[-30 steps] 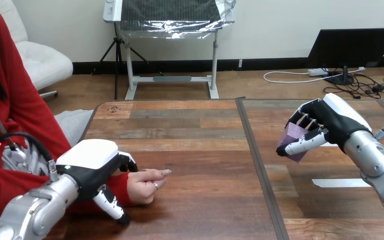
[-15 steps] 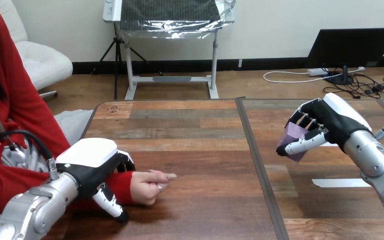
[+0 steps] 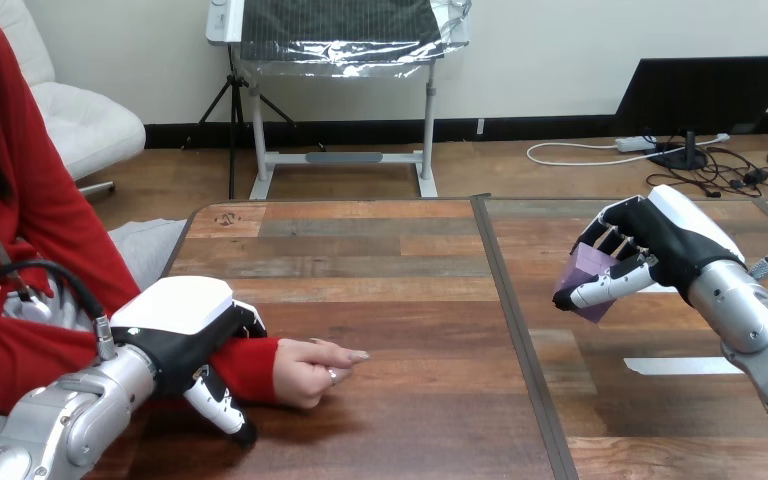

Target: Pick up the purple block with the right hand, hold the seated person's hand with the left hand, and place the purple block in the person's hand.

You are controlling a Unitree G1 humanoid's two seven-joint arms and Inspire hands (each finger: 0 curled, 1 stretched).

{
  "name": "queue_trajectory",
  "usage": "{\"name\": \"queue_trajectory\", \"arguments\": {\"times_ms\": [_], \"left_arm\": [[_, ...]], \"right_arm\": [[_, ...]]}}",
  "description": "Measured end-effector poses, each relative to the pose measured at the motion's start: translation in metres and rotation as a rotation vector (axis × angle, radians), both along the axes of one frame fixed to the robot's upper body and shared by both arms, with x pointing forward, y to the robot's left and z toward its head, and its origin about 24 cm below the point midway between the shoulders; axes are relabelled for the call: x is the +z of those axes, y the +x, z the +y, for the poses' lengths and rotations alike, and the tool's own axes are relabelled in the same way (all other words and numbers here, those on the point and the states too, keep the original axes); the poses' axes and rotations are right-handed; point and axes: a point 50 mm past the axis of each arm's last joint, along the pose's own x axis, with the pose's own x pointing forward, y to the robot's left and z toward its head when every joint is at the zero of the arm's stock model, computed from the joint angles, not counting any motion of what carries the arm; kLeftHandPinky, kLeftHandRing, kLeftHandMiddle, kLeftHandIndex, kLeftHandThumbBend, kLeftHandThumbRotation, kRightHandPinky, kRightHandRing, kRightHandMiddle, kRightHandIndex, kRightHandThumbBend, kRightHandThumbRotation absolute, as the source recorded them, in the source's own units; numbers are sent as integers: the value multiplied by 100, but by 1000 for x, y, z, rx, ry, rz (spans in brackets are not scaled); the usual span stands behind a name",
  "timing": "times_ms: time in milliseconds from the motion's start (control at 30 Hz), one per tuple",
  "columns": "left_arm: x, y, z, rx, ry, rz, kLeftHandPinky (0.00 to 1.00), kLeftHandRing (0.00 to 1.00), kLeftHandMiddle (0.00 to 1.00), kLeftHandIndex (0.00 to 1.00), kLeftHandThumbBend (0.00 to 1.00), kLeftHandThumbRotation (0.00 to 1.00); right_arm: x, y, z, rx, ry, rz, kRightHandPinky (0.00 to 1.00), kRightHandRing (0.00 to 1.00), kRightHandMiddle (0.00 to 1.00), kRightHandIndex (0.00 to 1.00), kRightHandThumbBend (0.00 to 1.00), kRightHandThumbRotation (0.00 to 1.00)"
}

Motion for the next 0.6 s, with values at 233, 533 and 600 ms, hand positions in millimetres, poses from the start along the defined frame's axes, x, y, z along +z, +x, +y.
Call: {"name": "queue_trajectory", "arguments": {"times_ms": [233,533,600], "left_arm": [[0,0,1,12,-3,13,60,69,72,70,92,19],[1,0,2,26,-13,32,61,70,73,71,90,19],[1,0,2,27,-14,33,61,70,73,71,90,19]], "right_arm": [[0,0,0,-2,5,-2,40,42,46,49,83,0],[0,0,0,-3,7,-3,40,43,46,49,83,0],[0,0,0,-3,7,-3,40,42,46,49,83,0]]}}
